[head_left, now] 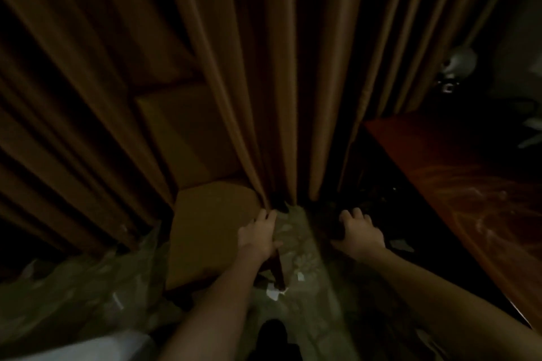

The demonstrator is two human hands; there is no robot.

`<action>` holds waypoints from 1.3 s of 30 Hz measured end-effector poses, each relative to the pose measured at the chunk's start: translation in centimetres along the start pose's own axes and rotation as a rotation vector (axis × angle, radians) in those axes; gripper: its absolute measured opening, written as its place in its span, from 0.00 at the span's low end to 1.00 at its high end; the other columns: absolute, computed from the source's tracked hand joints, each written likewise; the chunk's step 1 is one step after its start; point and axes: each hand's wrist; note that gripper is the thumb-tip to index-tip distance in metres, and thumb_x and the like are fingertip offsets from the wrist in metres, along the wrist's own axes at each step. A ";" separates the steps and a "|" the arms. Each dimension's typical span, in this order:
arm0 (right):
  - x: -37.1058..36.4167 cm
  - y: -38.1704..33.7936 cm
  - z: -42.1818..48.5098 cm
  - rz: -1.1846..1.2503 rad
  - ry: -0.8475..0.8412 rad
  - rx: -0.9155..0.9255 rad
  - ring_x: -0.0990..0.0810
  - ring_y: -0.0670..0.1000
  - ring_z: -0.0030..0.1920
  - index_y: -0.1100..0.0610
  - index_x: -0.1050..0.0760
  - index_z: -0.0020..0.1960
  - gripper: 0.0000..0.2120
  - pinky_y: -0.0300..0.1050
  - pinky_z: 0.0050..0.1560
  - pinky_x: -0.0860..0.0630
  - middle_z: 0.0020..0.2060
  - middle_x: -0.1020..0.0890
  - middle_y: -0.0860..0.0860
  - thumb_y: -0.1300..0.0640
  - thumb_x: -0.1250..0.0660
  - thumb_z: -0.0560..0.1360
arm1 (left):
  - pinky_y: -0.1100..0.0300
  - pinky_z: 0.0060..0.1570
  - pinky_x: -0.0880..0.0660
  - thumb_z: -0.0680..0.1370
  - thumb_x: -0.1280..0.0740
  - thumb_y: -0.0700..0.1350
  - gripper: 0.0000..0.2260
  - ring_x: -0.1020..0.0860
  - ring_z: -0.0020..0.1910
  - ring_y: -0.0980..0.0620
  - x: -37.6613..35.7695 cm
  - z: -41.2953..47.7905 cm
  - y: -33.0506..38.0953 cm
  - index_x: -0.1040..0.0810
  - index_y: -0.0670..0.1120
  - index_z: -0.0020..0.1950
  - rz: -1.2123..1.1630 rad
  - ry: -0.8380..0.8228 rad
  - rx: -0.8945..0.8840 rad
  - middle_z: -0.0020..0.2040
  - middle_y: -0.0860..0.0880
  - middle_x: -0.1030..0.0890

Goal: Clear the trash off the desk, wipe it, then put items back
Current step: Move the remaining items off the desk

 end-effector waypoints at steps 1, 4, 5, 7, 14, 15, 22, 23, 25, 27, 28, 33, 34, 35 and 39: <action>0.2 0.9 0.7 0.021 -0.003 -0.036 0.34 0.57 0.65 0.52 0.39 0.69 0.30 0.53 0.59 0.27 0.66 0.35 0.54 0.44 0.32 0.72 | 0.52 0.52 0.29 0.76 0.34 0.55 0.29 0.29 0.63 0.45 -0.2 1.7 0.5 0.42 0.51 0.73 0.013 -0.014 -0.023 0.70 0.48 0.36; 0.5 4.5 3.3 0.061 0.019 -0.140 0.35 0.58 0.67 0.52 0.40 0.71 0.29 0.53 0.60 0.27 0.68 0.38 0.55 0.45 0.34 0.75 | 0.52 0.52 0.27 0.76 0.33 0.57 0.30 0.28 0.62 0.45 -0.1 7.6 2.7 0.42 0.52 0.73 0.080 -0.046 -0.100 0.69 0.48 0.36; 0.9 5.8 4.3 0.060 0.031 -0.170 0.35 0.58 0.67 0.52 0.41 0.71 0.29 0.53 0.61 0.27 0.69 0.38 0.55 0.44 0.35 0.75 | 0.52 0.52 0.27 0.76 0.33 0.57 0.30 0.28 0.61 0.45 0.1 9.8 3.8 0.41 0.51 0.72 0.097 -0.053 -0.138 0.68 0.48 0.36; 2.0 8.1 6.2 0.078 0.043 -0.233 0.36 0.58 0.68 0.52 0.43 0.73 0.31 0.53 0.60 0.27 0.70 0.40 0.56 0.44 0.35 0.75 | 0.52 0.50 0.27 0.76 0.33 0.56 0.28 0.28 0.61 0.45 0.9 14.2 6.4 0.41 0.51 0.71 0.108 -0.060 -0.231 0.67 0.48 0.36; 6.8 15.0 10.5 0.150 0.114 -0.581 0.34 0.57 0.65 0.53 0.41 0.70 0.33 0.53 0.57 0.25 0.67 0.38 0.55 0.43 0.31 0.72 | 0.54 0.49 0.26 0.75 0.32 0.56 0.25 0.28 0.60 0.47 4.0 26.3 16.9 0.38 0.51 0.68 0.117 -0.097 -0.579 0.66 0.49 0.34; 7.1 15.8 10.9 0.168 0.125 -0.619 0.34 0.56 0.65 0.53 0.40 0.69 0.32 0.52 0.56 0.24 0.66 0.37 0.54 0.43 0.30 0.72 | 0.53 0.50 0.25 0.75 0.32 0.56 0.25 0.28 0.60 0.47 4.2 27.7 18.2 0.38 0.51 0.68 0.128 -0.095 -0.606 0.66 0.49 0.34; 6.8 22.9 11.6 0.289 0.153 -0.835 0.32 0.56 0.62 0.52 0.37 0.66 0.27 0.49 0.52 0.26 0.63 0.36 0.53 0.44 0.33 0.73 | 0.52 0.50 0.25 0.76 0.33 0.56 0.25 0.29 0.61 0.47 2.0 33.6 28.1 0.39 0.51 0.68 0.238 -0.193 -0.803 0.66 0.49 0.35; 6.9 24.3 11.7 0.301 0.164 -0.858 0.32 0.56 0.62 0.52 0.37 0.67 0.27 0.48 0.51 0.25 0.63 0.36 0.53 0.43 0.33 0.73 | 0.52 0.50 0.25 0.76 0.32 0.56 0.25 0.29 0.60 0.47 1.7 34.3 29.7 0.39 0.52 0.68 0.246 -0.194 -0.823 0.65 0.49 0.35; 7.1 27.1 12.0 0.323 0.184 -0.907 0.32 0.55 0.62 0.51 0.37 0.67 0.29 0.49 0.50 0.24 0.63 0.36 0.53 0.42 0.33 0.72 | 0.52 0.50 0.26 0.76 0.32 0.56 0.25 0.28 0.60 0.48 0.9 35.3 32.8 0.39 0.52 0.68 0.248 -0.198 -0.845 0.65 0.50 0.34; 7.3 29.7 12.4 0.365 0.216 -0.945 0.32 0.55 0.61 0.50 0.38 0.67 0.30 0.51 0.51 0.23 0.63 0.36 0.52 0.40 0.33 0.71 | 0.53 0.50 0.26 0.76 0.32 0.55 0.25 0.28 0.59 0.48 0.6 36.1 35.6 0.39 0.52 0.68 0.264 -0.203 -0.871 0.64 0.50 0.34; 7.6 31.0 12.8 0.384 0.230 -0.955 0.32 0.55 0.62 0.50 0.39 0.68 0.31 0.52 0.52 0.23 0.63 0.36 0.52 0.40 0.34 0.71 | 0.53 0.50 0.26 0.76 0.32 0.55 0.25 0.28 0.59 0.48 0.7 36.7 37.0 0.39 0.53 0.69 0.278 -0.193 -0.889 0.64 0.50 0.34; 9.7 36.8 14.8 0.445 0.265 -0.981 0.33 0.57 0.65 0.48 0.45 0.71 0.35 0.53 0.55 0.24 0.66 0.37 0.53 0.40 0.33 0.71 | 0.54 0.50 0.26 0.76 0.34 0.56 0.22 0.28 0.59 0.50 2.5 40.2 43.8 0.37 0.55 0.67 0.218 -0.112 -0.900 0.64 0.51 0.34; 10.0 37.5 15.4 0.460 0.259 -0.985 0.33 0.58 0.65 0.47 0.46 0.72 0.36 0.53 0.55 0.24 0.66 0.37 0.53 0.41 0.32 0.71 | 0.54 0.51 0.26 0.76 0.34 0.56 0.21 0.29 0.59 0.50 2.7 40.9 44.5 0.36 0.56 0.67 0.213 -0.109 -0.887 0.64 0.51 0.34; 10.2 38.0 16.1 0.471 0.253 -0.981 0.33 0.59 0.65 0.46 0.48 0.73 0.37 0.53 0.55 0.24 0.67 0.38 0.54 0.42 0.32 0.71 | 0.54 0.51 0.26 0.77 0.35 0.57 0.21 0.29 0.59 0.50 2.8 41.5 45.0 0.36 0.56 0.67 0.219 -0.108 -0.873 0.64 0.51 0.34; 11.5 39.6 19.6 0.477 0.249 -0.926 0.34 0.58 0.66 0.44 0.51 0.75 0.40 0.52 0.55 0.24 0.68 0.40 0.54 0.44 0.32 0.71 | 0.56 0.51 0.26 0.77 0.36 0.57 0.21 0.29 0.60 0.51 2.5 44.5 46.7 0.37 0.56 0.68 0.228 -0.090 -0.839 0.66 0.51 0.35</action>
Point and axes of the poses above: each hand's wrist, its own z-axis towards the middle knuckle, its own x-axis out of the back of the hand, y = z × x
